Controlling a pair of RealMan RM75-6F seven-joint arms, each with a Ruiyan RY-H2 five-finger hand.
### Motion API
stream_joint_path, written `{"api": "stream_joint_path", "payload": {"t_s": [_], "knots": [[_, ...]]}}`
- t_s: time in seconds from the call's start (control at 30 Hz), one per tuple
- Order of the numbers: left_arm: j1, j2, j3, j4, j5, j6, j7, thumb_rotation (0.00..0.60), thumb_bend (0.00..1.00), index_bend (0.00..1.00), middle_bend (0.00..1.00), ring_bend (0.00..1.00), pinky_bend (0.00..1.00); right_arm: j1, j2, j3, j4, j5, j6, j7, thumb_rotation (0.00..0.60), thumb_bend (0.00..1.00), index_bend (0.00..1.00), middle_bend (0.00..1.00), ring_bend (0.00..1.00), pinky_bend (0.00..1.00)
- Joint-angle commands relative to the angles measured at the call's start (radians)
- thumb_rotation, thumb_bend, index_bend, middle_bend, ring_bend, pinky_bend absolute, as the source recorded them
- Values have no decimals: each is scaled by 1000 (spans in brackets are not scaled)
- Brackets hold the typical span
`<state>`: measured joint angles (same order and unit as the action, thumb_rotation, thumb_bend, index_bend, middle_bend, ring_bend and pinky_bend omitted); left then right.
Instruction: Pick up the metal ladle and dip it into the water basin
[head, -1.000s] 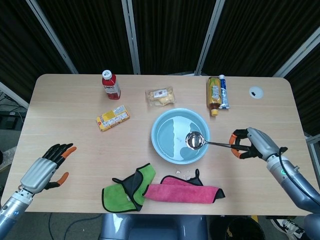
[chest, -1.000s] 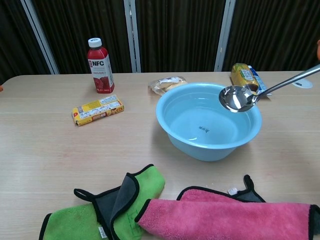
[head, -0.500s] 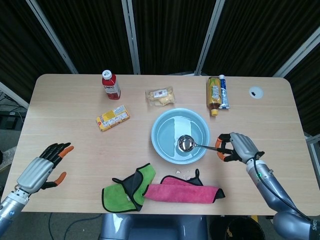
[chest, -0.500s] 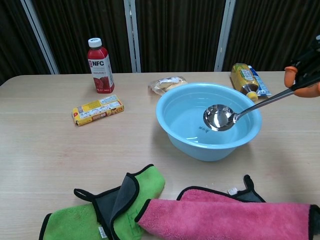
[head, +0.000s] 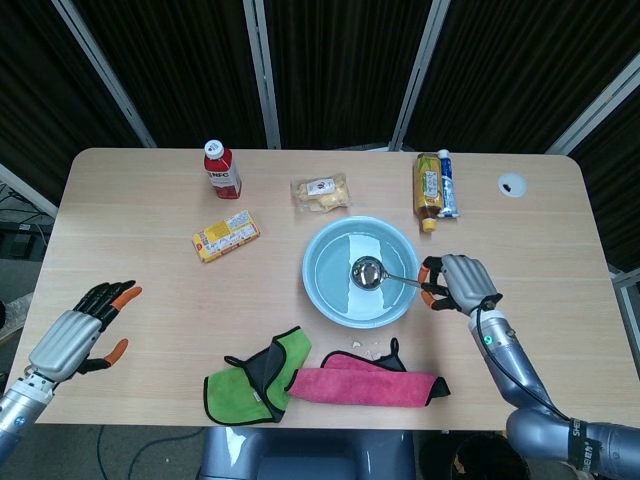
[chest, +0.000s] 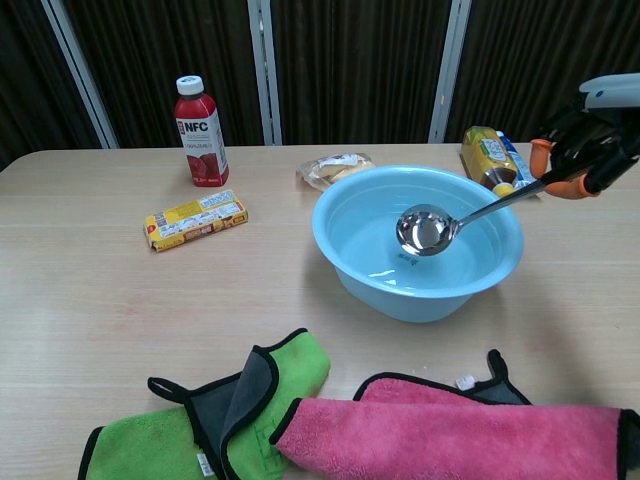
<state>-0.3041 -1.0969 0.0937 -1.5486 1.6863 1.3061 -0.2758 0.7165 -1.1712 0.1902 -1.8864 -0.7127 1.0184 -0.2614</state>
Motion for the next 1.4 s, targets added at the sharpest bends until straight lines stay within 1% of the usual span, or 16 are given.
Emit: {"api": "stream_joint_path", "payload": {"t_s": [0.03,0.6,1.0,1.17,1.27,1.4], "knots": [[-1,-1,-1,1,-4,-4,1,600,469,0,0,0,0,4,-14,2,18,-6,-5,3,600,324,743,652,348,288],[-7,3,0,8,-3,-9,-20,600,468,0,0,0,0,-21,-75,-17,115,-66,-50,68,600,324,743,652,348,289],[-3,8,10,8,22,10,-32,600,470,0,0,0,0,-65,-73,-61,106,-85,-20,42,600,324,744,652,348,289],[-4,9,13,12,30,15,-45,600,473,0,0,0,0,-70,-46,-69,56,-46,21,-24,600,324,744,651,349,291],[-6,9,15,15,34,16,-53,600,473,0,0,0,0,-63,-28,-74,7,15,28,-72,600,324,744,652,349,291],[-7,11,17,18,37,17,-63,600,472,0,0,0,0,-45,14,-71,-70,105,-2,-97,600,323,744,652,349,291]]}}
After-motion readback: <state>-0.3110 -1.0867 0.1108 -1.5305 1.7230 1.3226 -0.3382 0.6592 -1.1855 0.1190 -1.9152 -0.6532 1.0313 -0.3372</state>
